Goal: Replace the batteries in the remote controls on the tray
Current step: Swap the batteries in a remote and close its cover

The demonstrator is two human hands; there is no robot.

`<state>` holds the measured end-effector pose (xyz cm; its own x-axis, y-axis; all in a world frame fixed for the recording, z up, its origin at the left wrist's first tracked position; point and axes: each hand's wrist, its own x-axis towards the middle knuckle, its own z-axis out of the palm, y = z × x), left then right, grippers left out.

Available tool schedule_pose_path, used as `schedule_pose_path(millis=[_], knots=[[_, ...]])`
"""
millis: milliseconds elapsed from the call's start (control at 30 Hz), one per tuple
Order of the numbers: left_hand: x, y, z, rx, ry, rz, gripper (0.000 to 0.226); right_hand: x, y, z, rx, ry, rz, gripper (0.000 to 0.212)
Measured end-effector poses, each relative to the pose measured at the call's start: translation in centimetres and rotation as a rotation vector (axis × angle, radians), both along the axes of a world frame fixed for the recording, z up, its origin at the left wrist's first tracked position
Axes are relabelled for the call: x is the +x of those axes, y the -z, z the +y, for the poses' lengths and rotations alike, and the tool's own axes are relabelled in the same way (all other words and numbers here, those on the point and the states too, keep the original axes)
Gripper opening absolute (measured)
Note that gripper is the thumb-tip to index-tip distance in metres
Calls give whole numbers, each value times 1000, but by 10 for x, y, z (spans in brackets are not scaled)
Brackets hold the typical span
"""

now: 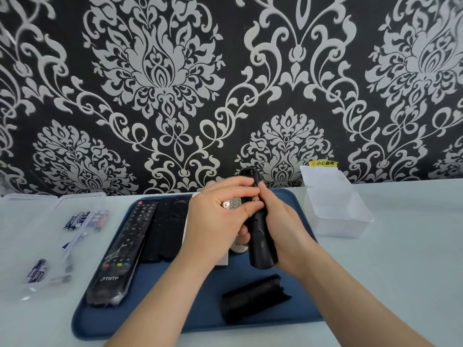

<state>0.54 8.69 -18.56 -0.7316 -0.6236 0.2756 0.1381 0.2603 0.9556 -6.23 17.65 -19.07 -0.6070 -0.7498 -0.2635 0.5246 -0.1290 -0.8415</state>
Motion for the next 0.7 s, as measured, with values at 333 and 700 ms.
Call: schedule_pose_path(millis=[333, 700], knots=[[-1, 2, 0, -80, -43, 13, 25, 1, 3, -3, 18, 32, 67, 55], [-1, 0, -6, -135, -93, -23, 32, 1, 3, -4, 62, -49, 257, 64]])
